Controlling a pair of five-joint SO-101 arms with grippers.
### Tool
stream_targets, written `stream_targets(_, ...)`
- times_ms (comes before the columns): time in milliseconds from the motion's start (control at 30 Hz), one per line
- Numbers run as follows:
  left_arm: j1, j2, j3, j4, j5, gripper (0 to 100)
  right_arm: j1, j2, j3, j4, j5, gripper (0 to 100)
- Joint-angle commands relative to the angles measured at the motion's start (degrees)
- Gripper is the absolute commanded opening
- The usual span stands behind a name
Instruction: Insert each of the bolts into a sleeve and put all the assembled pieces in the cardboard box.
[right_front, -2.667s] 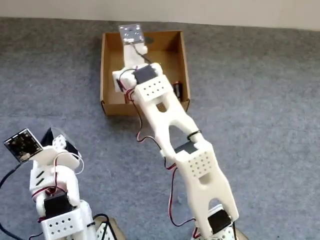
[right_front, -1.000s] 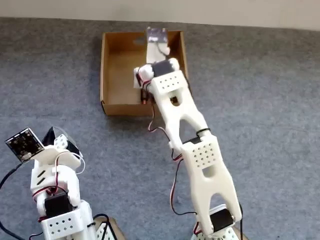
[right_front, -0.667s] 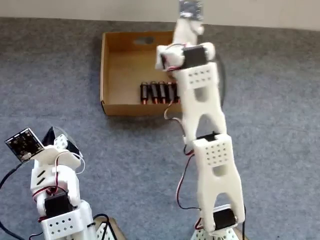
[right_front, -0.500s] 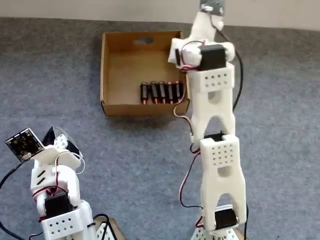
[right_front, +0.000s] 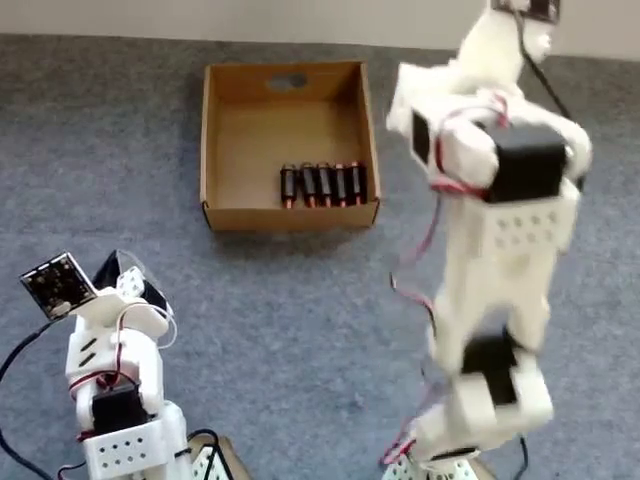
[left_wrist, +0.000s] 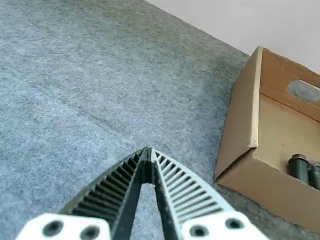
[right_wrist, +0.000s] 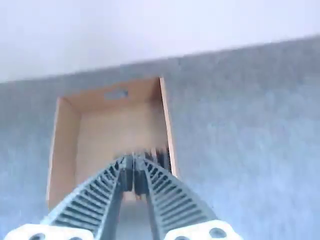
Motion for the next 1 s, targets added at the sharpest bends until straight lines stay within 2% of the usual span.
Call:
stream_targets(0,1.0,-0.7,0.9,-1.1,0.1,1,-0.6,-17.9,32.7,-6.4,0.8,0.5)
stream_targets(133,1.0,-0.7,0.9,-1.1,0.1,1,1.9,-34.8,67.7,-27.2,1.1,0.5)
stream_targets(267,1.0,-0.7,0.9,-1.1,0.1,1,1.7,-53.3,93.6,-40.7,9.7,0.5)
stream_targets(467,1.0,-0.7,0.9,-1.1,0.1,1,3.6,-72.1,109.8,-41.7,10.8,0.5)
stream_targets(767,1.0,-0.7,0.9,-1.1,0.1,1,3.9,-91.0,138.3,-53.4,10.8,0.5)
stream_targets(967,1.0,-0.7,0.9,-1.1,0.1,1,3.9,-105.1,151.5,-53.8,10.8,0.5)
